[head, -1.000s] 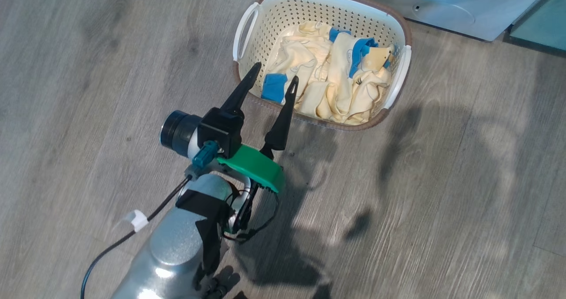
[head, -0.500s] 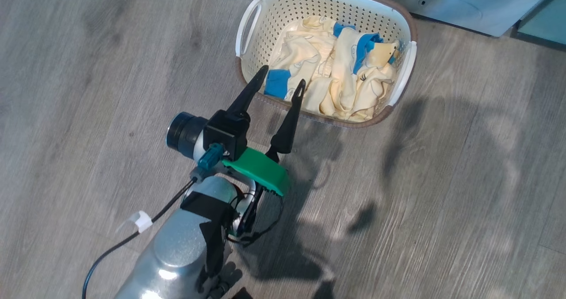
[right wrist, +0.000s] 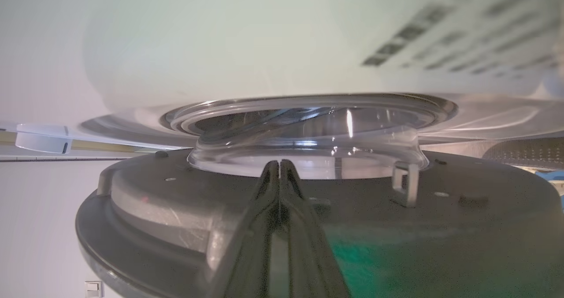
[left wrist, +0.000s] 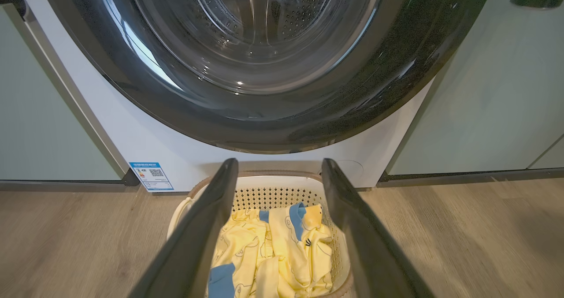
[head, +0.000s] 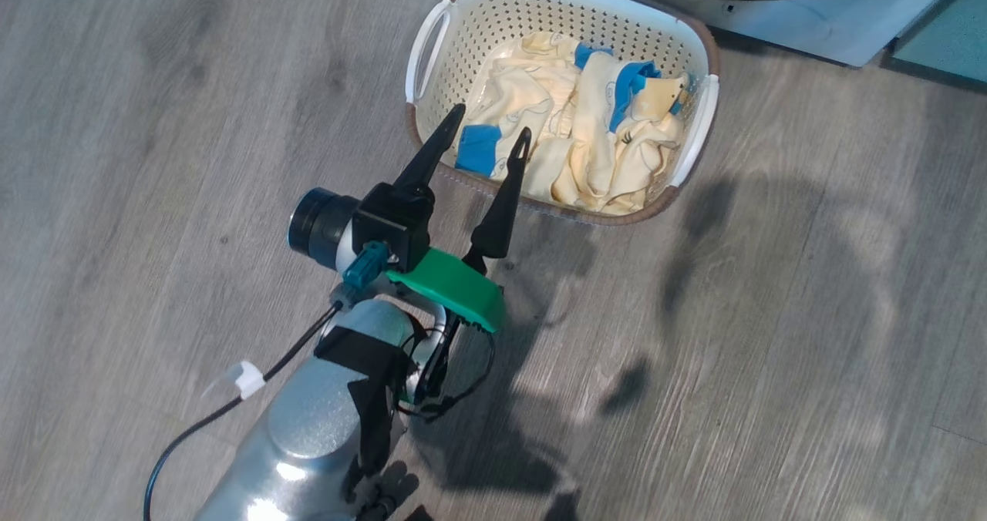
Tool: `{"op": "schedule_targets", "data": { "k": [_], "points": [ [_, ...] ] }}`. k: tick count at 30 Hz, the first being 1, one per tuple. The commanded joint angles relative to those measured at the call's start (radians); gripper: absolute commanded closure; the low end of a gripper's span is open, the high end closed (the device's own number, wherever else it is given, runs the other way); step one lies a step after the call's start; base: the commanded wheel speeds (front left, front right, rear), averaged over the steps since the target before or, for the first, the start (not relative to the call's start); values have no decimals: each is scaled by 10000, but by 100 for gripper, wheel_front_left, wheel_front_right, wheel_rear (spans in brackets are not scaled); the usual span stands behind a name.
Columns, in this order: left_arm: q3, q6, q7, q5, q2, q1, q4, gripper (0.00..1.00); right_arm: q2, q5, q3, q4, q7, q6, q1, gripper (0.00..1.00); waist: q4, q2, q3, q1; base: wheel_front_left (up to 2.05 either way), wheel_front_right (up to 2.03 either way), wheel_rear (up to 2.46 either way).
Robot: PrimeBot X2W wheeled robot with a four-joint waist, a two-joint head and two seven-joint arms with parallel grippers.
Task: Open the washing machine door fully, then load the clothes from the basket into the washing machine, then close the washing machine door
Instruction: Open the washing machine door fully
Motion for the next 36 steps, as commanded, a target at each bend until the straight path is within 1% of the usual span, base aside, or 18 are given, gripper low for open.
{"op": "schedule_targets", "data": {
  "k": [1, 12, 19, 25, 36],
  "points": [
    [362, 29, -61, 45, 172, -113, -263, 0, 281, 13, 16, -419, 162, -27, 92, 100, -25, 0, -20, 0, 0, 0, 0],
    [422, -24, -61, 104, 172, 76, -184, 0, 663, 166, 64, -1436, 1014, -27, 1368, 100, -188, 0, -319, 0, 0, 0, 0],
    [397, -47, -61, 123, 172, 282, -89, 0, 939, 346, 11, -2122, 1417, -27, 2286, 100, -224, 0, -693, 0, 0, 0, 0],
    [380, -103, -61, 170, 172, 489, -2, 0, 1094, 452, -25, -2508, 1589, -27, 2973, 100, -243, 0, -1042, 0, 0, 0, 0],
    [362, -265, -61, 289, 172, 1075, 284, 0, 1339, 922, 211, -3164, 1777, -27, 4597, 100, -294, 0, -2023, 0, 0, 0, 0]
  ]
}}
